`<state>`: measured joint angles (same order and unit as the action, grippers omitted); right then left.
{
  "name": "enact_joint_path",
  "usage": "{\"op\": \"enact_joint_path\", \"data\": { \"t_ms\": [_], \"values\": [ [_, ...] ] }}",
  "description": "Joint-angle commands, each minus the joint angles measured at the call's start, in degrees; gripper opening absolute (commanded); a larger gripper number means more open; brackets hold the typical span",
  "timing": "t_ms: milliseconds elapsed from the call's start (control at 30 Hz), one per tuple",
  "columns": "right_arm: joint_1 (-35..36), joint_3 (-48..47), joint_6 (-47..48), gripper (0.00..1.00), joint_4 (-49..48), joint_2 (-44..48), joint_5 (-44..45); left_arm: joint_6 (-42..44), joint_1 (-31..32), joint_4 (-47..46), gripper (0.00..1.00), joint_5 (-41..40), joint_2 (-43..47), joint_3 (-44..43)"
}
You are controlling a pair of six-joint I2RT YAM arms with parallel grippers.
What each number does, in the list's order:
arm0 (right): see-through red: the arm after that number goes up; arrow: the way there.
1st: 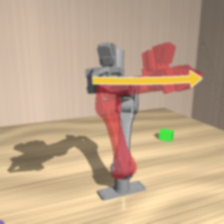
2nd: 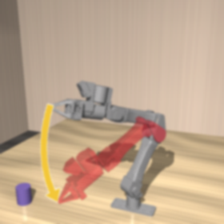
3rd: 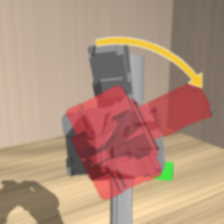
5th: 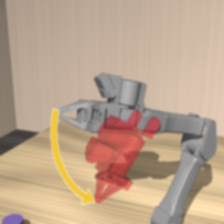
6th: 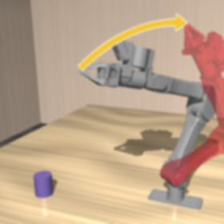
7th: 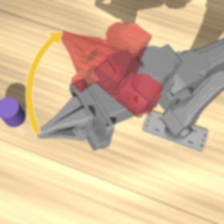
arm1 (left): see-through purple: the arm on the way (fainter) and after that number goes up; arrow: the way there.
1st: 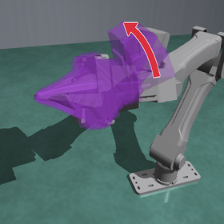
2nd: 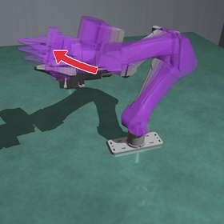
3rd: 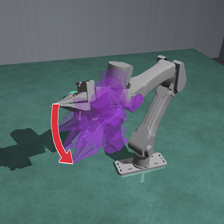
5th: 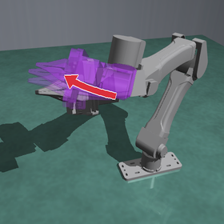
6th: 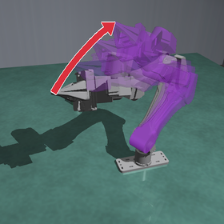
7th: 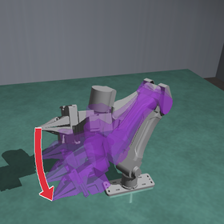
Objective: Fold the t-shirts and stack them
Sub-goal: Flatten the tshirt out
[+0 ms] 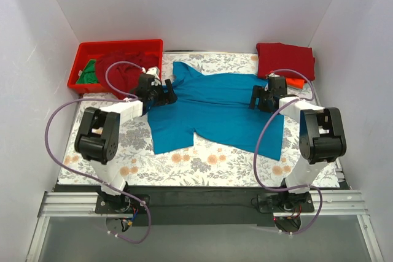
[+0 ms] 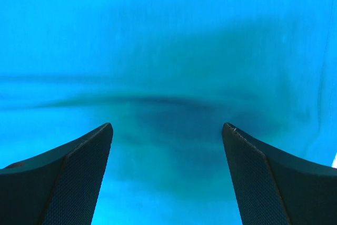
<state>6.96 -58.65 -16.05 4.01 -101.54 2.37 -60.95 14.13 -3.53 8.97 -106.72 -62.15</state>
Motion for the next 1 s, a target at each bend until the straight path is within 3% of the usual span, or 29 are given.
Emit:
{"op": "enact_joint_path", "data": {
  "t_ms": [0, 167, 300, 400, 600, 667, 800, 967],
  "values": [
    [0.9, 3.0, 1.4, 0.9, -1.9, 6.6, -1.9, 1.9, 2.3, -0.6, 0.84, -9.7, 11.4, 4.9],
    [2.8, 9.7, 1.6, 0.9, -3.5, 12.0, -3.7, -0.2, 4.2, 3.0, 0.78, -18.4, 22.4, 14.8],
    [3.5, 14.0, 1.2, 0.9, -6.0, 16.5, -5.5, -4.5, 5.4, 9.1, 0.61, -22.0, 28.0, 21.1],
    [3.9, 16.3, 1.0, 0.9, -6.9, 18.4, -7.2, -7.5, 7.6, 13.9, 0.6, -26.2, 32.1, 24.5],
    [4.5, 19.8, 0.8, 0.9, -7.7, 22.7, -9.1, -14.0, 10.7, 22.9, 0.52, -26.8, 44.8, 30.3],
    [4.5, 20.5, 0.8, 0.91, -7.8, 24.0, -9.4, -15.9, 12.1, 24.6, 0.45, -25.2, 47.7, 30.9],
    [4.5, 22.2, 0.6, 0.91, -7.8, 26.9, -9.5, -18.0, 12.9, 27.7, 0.43, -24.4, 49.2, 31.3],
    [4.5, 23.5, 0.6, 0.91, -7.7, 28.8, -9.1, -18.8, 13.7, 29.4, 0.41, -23.6, 42.0, 29.4]
  ]
}}
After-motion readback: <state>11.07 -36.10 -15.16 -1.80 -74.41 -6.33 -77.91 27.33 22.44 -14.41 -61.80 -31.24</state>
